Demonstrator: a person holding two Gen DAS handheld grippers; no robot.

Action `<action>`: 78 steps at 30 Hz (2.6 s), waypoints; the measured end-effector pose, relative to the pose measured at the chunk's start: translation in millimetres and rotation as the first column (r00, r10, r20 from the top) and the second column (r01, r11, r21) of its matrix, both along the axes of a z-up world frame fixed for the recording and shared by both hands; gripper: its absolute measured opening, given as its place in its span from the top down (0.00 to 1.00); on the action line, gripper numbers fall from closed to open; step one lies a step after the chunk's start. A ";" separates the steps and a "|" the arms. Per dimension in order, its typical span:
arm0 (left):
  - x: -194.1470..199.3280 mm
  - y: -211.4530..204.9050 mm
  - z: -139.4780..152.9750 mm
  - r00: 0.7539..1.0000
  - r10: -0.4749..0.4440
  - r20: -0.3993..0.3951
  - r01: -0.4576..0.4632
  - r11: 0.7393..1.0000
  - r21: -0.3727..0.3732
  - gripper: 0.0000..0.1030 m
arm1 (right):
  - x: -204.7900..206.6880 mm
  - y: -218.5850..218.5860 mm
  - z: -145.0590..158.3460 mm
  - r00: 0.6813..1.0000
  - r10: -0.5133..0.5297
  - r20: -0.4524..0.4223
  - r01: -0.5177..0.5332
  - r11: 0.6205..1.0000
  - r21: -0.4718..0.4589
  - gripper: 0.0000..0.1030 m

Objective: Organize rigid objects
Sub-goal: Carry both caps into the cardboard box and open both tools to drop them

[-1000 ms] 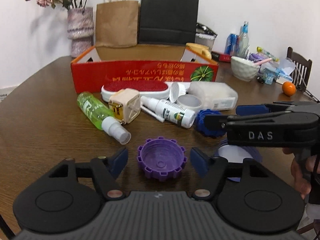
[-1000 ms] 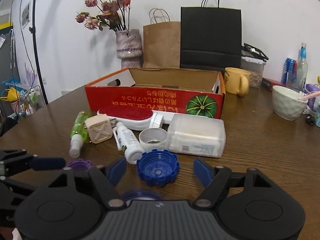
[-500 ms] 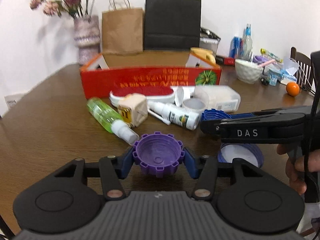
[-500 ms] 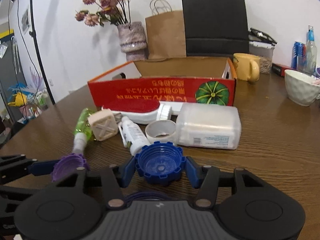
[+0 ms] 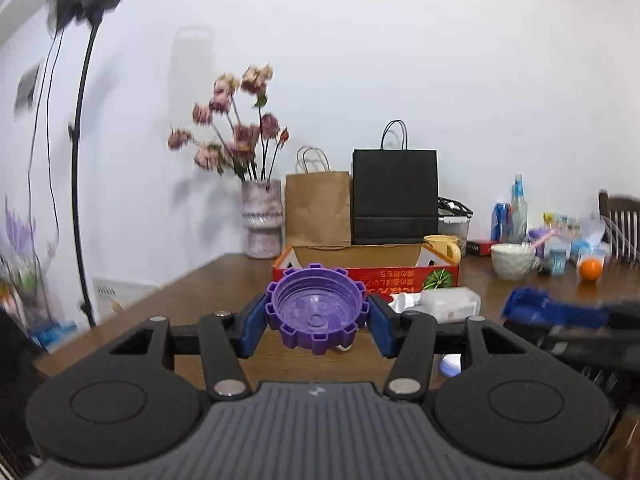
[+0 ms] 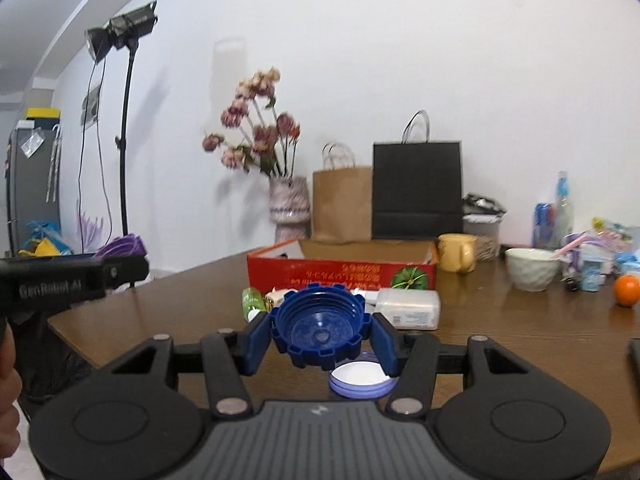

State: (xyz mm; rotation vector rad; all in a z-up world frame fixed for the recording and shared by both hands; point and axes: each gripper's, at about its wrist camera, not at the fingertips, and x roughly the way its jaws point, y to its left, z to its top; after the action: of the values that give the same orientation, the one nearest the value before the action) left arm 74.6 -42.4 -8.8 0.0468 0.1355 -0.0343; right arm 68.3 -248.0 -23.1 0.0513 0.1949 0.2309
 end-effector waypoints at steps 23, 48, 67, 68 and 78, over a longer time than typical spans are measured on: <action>-3.6 23.2 2.3 0.999 0.030 0.018 -0.029 0.998 -0.054 0.47 | -16.6 12.9 3.9 0.999 -0.022 0.045 0.024 0.999 -0.043 0.48; 272.6 9.4 71.8 0.998 0.010 0.055 -0.006 0.997 -0.073 0.47 | 272.0 -16.4 85.2 0.999 -0.036 0.012 0.035 0.998 0.052 0.48; 483.9 27.5 48.2 0.974 0.004 -0.228 -0.032 0.992 -0.123 0.47 | 494.5 -20.5 47.2 0.941 -0.139 -0.308 0.144 0.990 -0.007 0.49; 497.5 26.2 49.8 0.948 -0.036 -0.317 0.001 0.994 -0.111 0.47 | 502.6 -18.9 50.5 0.920 -0.128 -0.370 0.128 0.991 -0.026 0.48; 571.5 10.2 43.7 0.673 -0.051 -0.738 0.048 0.999 -0.026 0.47 | 582.1 -12.2 38.5 0.641 -0.089 -0.762 -0.017 0.991 -0.130 0.49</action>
State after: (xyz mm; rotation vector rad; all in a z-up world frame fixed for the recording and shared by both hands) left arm 646.1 -32.2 34.9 0.0295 0.9645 -0.1088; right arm 650.5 -260.2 15.4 0.0243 1.0770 0.1417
